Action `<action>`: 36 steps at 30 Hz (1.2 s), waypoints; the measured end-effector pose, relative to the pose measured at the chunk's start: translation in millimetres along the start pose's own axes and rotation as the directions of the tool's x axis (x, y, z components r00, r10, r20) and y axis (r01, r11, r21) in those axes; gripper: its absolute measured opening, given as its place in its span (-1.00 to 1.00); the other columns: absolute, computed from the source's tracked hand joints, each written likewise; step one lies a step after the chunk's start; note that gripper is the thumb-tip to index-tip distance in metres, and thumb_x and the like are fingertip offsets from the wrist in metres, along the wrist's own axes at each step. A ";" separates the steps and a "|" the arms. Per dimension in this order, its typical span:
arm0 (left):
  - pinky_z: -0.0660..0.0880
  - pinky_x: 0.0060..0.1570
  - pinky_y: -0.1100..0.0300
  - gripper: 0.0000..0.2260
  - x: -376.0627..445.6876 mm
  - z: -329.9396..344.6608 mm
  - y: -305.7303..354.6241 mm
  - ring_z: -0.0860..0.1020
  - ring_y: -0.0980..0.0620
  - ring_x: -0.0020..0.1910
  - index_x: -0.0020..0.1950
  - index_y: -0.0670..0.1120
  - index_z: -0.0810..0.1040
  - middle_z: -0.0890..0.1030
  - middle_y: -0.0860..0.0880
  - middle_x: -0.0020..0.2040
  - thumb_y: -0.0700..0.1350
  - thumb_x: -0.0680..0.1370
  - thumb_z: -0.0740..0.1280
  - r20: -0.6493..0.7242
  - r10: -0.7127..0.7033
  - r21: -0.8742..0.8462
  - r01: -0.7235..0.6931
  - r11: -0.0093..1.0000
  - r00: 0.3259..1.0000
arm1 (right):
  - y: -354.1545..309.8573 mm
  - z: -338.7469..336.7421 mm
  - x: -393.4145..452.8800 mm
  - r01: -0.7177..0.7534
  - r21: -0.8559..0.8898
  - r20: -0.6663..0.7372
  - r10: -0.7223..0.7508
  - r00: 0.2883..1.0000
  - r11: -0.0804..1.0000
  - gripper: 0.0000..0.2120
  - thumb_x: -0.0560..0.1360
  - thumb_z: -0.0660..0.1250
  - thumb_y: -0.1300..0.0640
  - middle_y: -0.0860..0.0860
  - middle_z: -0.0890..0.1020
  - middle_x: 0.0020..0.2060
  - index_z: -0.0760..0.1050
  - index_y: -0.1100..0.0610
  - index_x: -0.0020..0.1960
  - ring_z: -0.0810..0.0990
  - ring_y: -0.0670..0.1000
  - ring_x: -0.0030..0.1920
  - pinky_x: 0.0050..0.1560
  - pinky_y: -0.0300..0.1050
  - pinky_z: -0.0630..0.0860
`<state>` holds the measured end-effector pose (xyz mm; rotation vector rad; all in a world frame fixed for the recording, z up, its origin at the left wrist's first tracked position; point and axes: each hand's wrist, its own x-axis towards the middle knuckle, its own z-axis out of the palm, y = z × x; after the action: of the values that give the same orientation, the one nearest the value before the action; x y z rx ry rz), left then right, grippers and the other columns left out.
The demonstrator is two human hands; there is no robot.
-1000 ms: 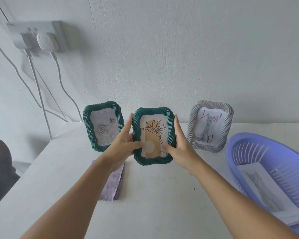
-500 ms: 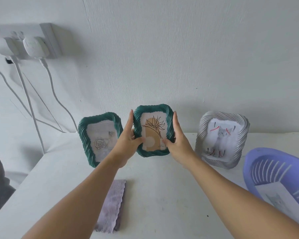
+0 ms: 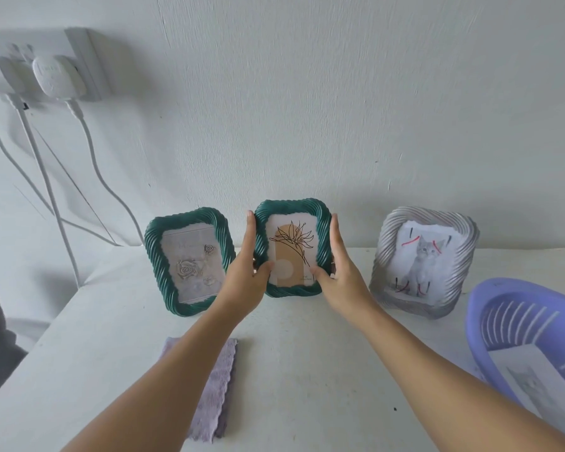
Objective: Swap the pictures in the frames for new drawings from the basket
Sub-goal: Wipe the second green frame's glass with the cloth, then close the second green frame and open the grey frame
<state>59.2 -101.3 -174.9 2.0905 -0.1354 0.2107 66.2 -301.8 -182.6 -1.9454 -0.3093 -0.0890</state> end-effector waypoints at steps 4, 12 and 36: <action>0.50 -0.23 0.25 -0.13 -2.7 -2.4 0.7 0.44 0.16 -0.32 0.55 0.41 -0.28 0.55 0.15 -0.04 -0.26 0.66 0.24 0.039 -0.016 -0.020 0.017 1.000 0.999 | 2.0 0.1 -1.9 -0.002 -0.005 0.019 0.002 1.000 1.000 -0.05 0.63 0.30 0.25 -0.47 0.13 0.50 -0.27 -0.47 0.52 0.24 -0.36 0.45 0.51 -0.08 0.29; 0.48 -0.28 0.27 -0.15 -5.6 -3.3 4.4 0.43 0.23 -0.38 0.57 0.36 -0.32 0.56 0.24 0.10 -0.26 0.68 0.23 0.062 -0.020 0.019 0.018 1.000 0.998 | 3.8 4.3 -6.8 -0.001 -0.043 -0.008 0.001 1.000 0.999 -0.06 0.63 0.29 0.24 -0.63 0.16 0.31 -0.29 -0.44 0.53 0.33 -0.29 0.39 0.47 -0.11 0.34; 0.53 0.14 0.06 -0.46 -16.7 68.4 111.1 0.48 0.21 0.07 0.63 0.20 0.08 0.47 0.07 0.12 -0.04 0.70 0.20 0.025 0.342 0.157 -0.342 0.927 0.939 | -40.6 -104.4 -41.4 0.085 -0.514 -0.462 -0.358 0.811 0.854 -0.18 0.59 0.37 0.14 0.05 0.44 -0.03 -0.07 -0.08 0.65 0.39 0.01 0.00 0.15 -0.18 0.35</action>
<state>29.1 -216.1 -118.3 2.2146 -0.4990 0.4485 24.5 -390.4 -114.3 -2.2480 -0.1409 -0.9502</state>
